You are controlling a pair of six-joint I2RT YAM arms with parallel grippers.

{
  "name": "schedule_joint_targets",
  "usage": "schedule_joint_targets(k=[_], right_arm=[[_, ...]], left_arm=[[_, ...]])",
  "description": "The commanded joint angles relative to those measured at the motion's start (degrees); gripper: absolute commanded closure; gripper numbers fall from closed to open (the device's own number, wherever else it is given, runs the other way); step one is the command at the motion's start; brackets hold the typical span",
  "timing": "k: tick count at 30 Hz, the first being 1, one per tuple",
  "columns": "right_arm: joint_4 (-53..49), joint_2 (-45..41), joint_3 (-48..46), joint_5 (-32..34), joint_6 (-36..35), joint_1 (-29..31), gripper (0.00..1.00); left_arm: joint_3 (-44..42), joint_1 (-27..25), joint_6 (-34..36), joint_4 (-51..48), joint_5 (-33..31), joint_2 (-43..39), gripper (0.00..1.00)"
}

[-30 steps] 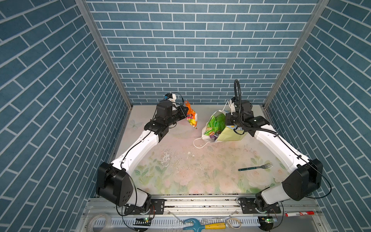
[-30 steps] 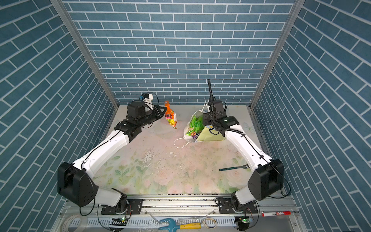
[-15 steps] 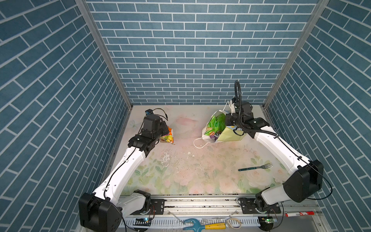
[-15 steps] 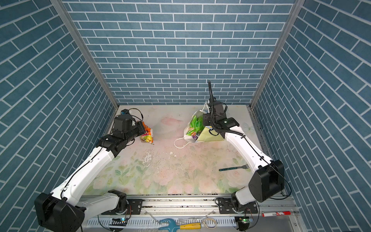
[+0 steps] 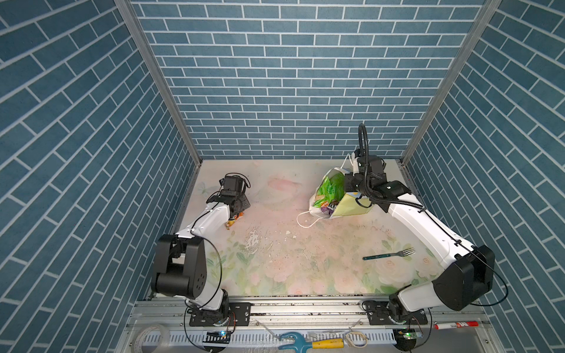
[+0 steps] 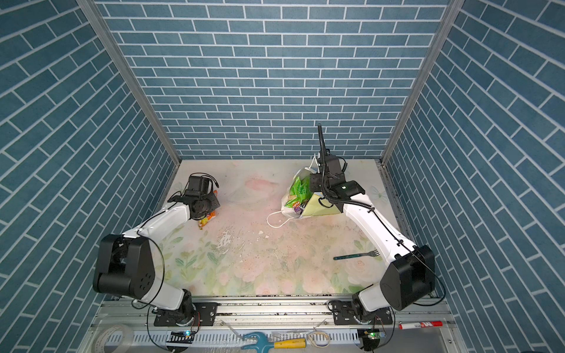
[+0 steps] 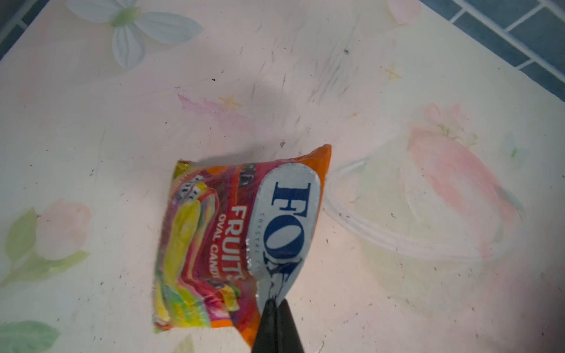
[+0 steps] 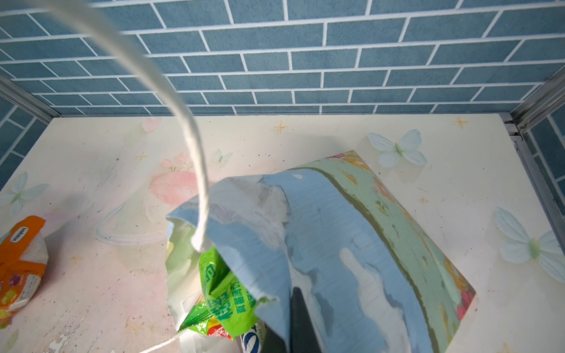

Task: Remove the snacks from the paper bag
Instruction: 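Open the left gripper to release the FOX'S bag and move back toward the paper bag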

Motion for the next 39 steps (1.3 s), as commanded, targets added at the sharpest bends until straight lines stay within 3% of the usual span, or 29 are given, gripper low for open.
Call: schedule_joint_targets(k=[1, 4, 5, 8, 12, 16, 23, 29, 32, 36, 39], right_arm=[[1.8, -1.9, -0.7, 0.5, 2.8, -0.1, 1.00], [2.0, -2.2, -1.8, 0.2, 3.4, -0.1, 1.00], [2.1, -2.2, -2.1, 0.4, 3.5, 0.0, 1.00], [2.2, -2.4, -2.9, 0.6, 4.2, -0.1, 1.00], [2.5, -2.6, -2.7, -0.3, 5.0, -0.1, 1.00], [2.4, -2.8, -2.6, 0.0, 5.1, -0.1, 1.00], [3.3, -2.9, -3.7, -1.0, 5.3, -0.1, 1.00], [4.1, -2.0, -5.3, -1.5, 6.5, -0.1, 1.00], [3.8, -1.1, -5.5, -1.8, 7.2, -0.1, 1.00], [4.1, -0.8, -5.6, -1.3, 7.4, -0.1, 1.00], [4.2, -1.0, -5.7, -0.6, 7.4, -0.1, 1.00]], left_arm=[[6.7, 1.6, 1.5, 1.3, 0.9, 3.6, 0.91], [10.2, 1.6, 2.2, 1.2, 2.9, 6.2, 0.42], [11.0, 1.7, 2.5, 1.5, 4.2, 6.6, 0.32], [12.9, 1.6, 2.6, 1.6, 6.4, 6.1, 0.16], [14.3, 1.3, 2.3, -0.1, 6.5, 2.1, 0.11], [9.6, -0.5, 1.4, 1.4, 5.7, -7.4, 0.08], [-1.3, -11.2, 2.3, 8.8, 1.4, -24.2, 0.07], [-10.9, -15.5, 1.9, 11.7, 1.3, -35.0, 0.07], [-16.8, -18.7, 0.6, 15.9, 1.2, -36.8, 0.06], [-18.2, -23.0, 2.0, 16.6, 0.9, -34.2, 0.06], [-19.3, -23.9, 1.4, 19.6, 4.2, -32.1, 0.06]])
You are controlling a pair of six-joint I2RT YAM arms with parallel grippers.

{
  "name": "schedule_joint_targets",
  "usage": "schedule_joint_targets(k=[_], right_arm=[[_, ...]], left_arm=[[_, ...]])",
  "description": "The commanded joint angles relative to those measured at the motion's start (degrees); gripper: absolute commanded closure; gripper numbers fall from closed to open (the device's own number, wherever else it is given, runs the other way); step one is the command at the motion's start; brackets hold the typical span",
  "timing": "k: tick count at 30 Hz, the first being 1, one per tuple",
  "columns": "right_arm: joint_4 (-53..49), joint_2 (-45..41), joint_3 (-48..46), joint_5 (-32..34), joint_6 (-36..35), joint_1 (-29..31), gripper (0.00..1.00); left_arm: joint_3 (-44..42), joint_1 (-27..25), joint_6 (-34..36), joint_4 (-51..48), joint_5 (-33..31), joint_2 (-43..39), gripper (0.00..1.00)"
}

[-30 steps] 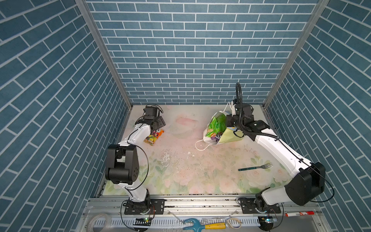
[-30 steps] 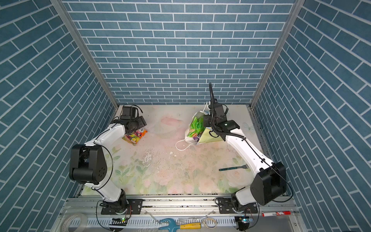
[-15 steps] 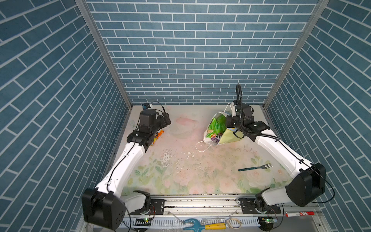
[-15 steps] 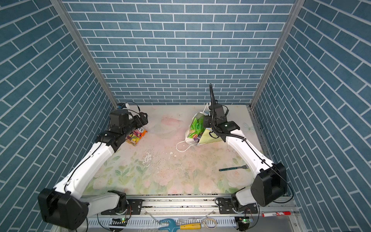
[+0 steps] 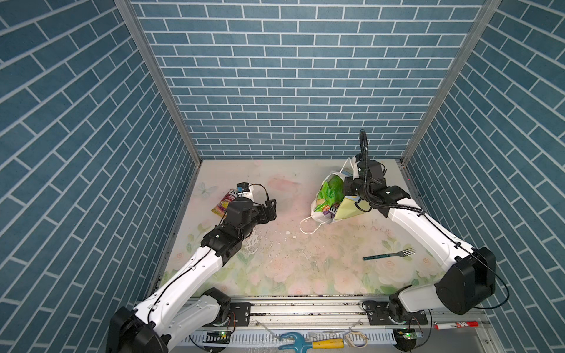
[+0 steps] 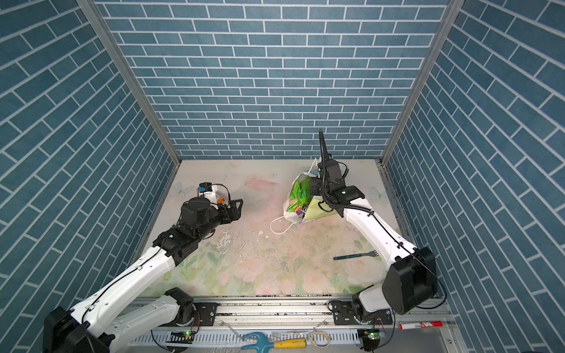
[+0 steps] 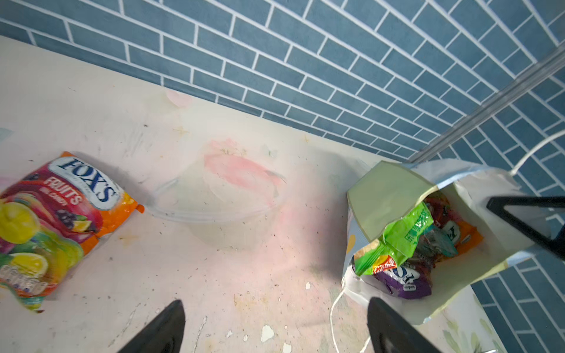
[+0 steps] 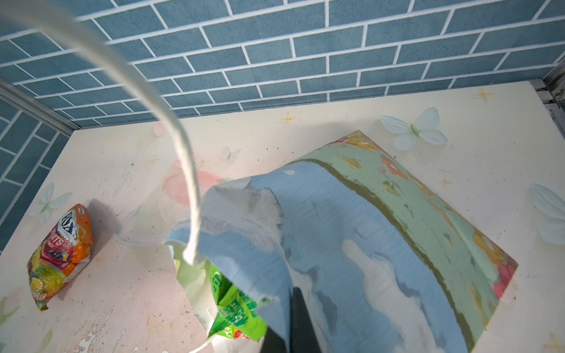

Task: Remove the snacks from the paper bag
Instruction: 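Open the left gripper to release the FOX'S bag and move back toward the paper bag, then reach the left gripper into the tilted paper bag's opening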

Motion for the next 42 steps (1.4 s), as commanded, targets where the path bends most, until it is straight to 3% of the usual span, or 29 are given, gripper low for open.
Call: schedule_joint_targets(k=[1, 7, 13, 27, 35, 42], right_arm=[[0.8, 0.5, -1.0, 1.6, 2.2, -0.1, 1.00], [-2.5, 0.5, -1.3, 4.4, 1.6, 0.4, 1.00], [-2.4, 0.2, -2.1, 3.8, 1.3, 0.6, 1.00], [0.1, 3.2, -0.9, 1.5, -0.9, 3.0, 1.00], [-0.6, 3.0, -0.8, 2.4, -0.6, 4.2, 1.00], [-0.9, 3.4, 0.3, 4.2, -0.2, 5.6, 1.00]], left_arm=[[-1.0, -1.0, -0.2, 5.5, 2.7, 1.6, 0.06], [-1.0, -1.5, -2.2, 8.9, 5.1, 4.5, 0.06], [-0.6, -1.8, 0.1, 8.6, 8.1, 6.3, 0.06], [2.8, -8.4, 0.9, 17.2, 6.7, 16.5, 0.10], [1.5, -9.9, -1.9, 27.5, 7.6, 21.8, 0.13], [3.9, -11.1, -4.8, 35.8, 13.2, 29.4, 0.20]])
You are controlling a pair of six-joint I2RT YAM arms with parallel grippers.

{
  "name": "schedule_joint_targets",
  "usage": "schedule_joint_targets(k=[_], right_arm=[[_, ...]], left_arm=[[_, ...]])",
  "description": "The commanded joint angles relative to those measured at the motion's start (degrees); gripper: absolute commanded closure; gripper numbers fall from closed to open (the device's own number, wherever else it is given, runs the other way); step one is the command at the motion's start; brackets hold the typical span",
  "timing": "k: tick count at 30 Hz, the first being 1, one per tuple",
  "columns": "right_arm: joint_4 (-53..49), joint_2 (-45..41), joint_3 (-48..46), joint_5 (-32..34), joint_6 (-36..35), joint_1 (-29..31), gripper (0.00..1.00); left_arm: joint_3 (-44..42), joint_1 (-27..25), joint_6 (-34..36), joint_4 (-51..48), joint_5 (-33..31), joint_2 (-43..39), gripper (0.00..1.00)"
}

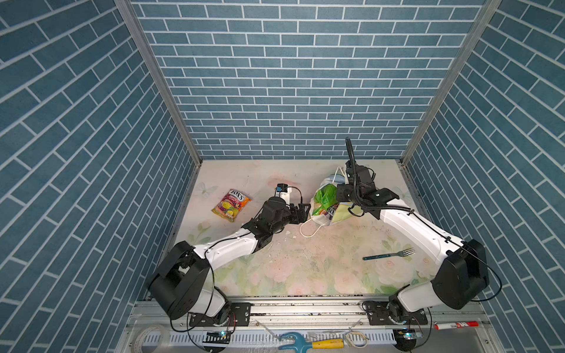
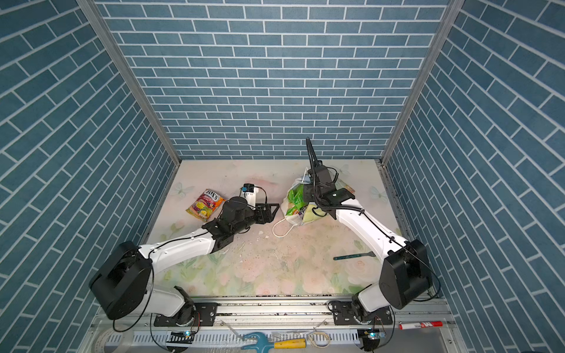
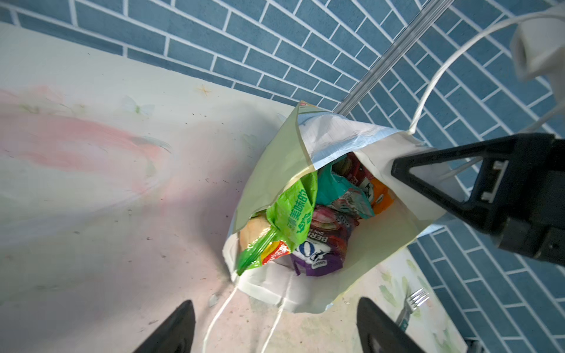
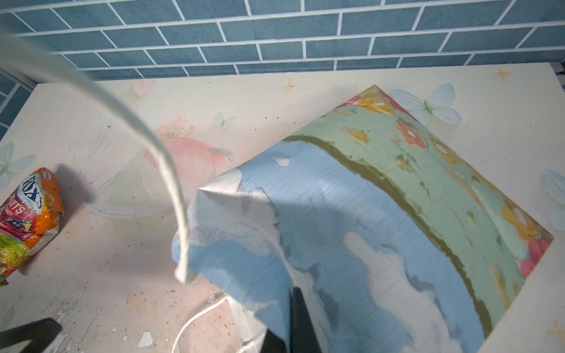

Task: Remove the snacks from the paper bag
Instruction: 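Reach the left gripper into the tilted paper bag's opening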

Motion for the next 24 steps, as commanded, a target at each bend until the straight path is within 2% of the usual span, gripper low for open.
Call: schedule_joint_targets(k=[1, 5, 16, 24], right_arm=[[-0.1, 0.8, 2.1, 1.2, 0.5, 0.9, 1.00], [-0.6, 0.6, 2.8, 2.1, 1.5, 1.4, 1.00], [-0.5, -0.7, 3.5, 3.0, 2.7, 2.5, 1.00], [0.7, -2.4, 1.9, 3.9, 3.4, 3.5, 1.00]], left_arm=[[2.6, -0.7, -2.2, 7.5, 4.2, 3.7, 0.21], [4.9, -0.9, -3.0, 10.7, 7.2, 8.7, 0.21], [7.5, -0.9, -4.8, 13.6, 8.8, 14.7, 0.24], [10.9, -0.9, -3.1, 8.6, 6.3, 17.1, 0.24]])
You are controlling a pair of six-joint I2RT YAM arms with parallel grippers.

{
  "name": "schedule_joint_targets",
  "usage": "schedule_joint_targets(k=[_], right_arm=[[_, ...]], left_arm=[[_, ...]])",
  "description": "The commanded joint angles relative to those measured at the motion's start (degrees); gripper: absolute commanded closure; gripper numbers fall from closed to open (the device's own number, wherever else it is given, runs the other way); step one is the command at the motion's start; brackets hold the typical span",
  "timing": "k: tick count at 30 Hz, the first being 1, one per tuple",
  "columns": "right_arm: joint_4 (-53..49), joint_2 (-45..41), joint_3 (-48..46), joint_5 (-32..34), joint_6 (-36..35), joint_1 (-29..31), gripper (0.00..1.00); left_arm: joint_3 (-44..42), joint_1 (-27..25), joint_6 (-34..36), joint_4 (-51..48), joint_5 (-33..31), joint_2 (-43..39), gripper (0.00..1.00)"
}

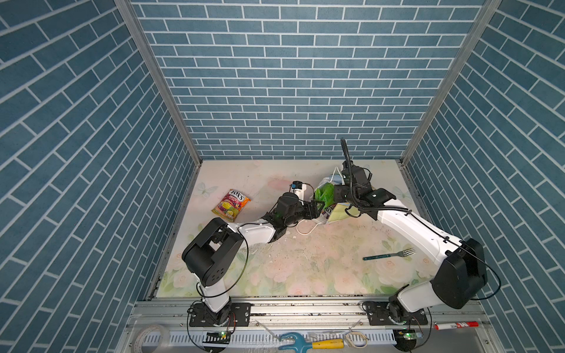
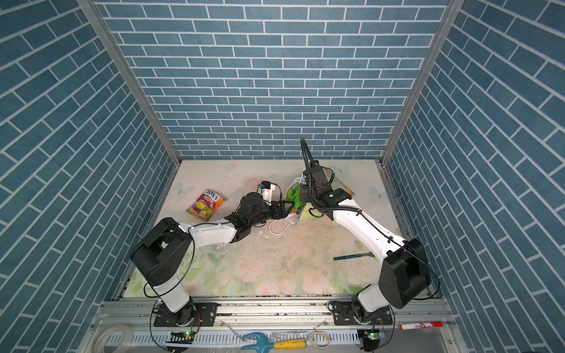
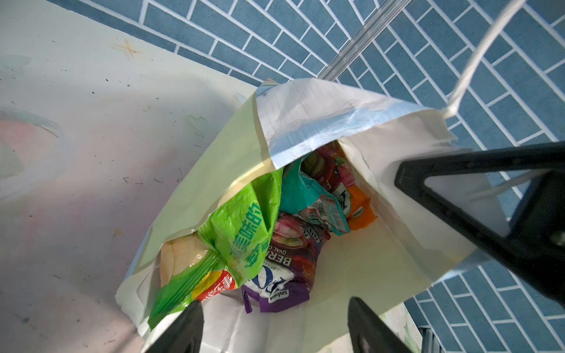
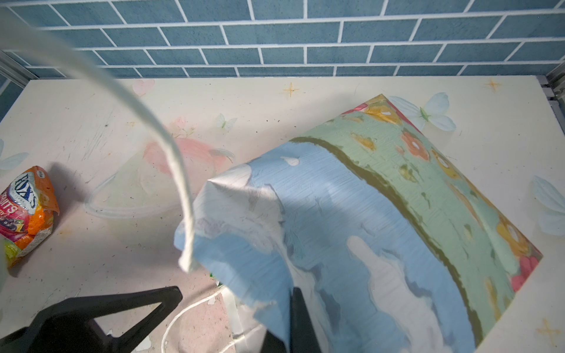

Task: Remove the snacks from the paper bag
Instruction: 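Reach the left gripper into the tilted paper bag's opening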

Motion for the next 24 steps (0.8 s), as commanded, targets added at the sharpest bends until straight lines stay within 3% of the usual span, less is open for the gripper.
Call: schedule_joint_targets(k=[1, 24], right_arm=[[1.4, -3.1, 0.6, 0.4, 3.3, 1.1, 1.00], [1.1, -5.7, -0.1, -1.3, 4.7, 2.7, 1.00]], left_arm=[[2.7, -0.2, 1.4, -2.3, -1.4, 1.2, 0.24], [6.7, -0.2, 1.3, -7.5, -2.8, 3.7, 0.20]])
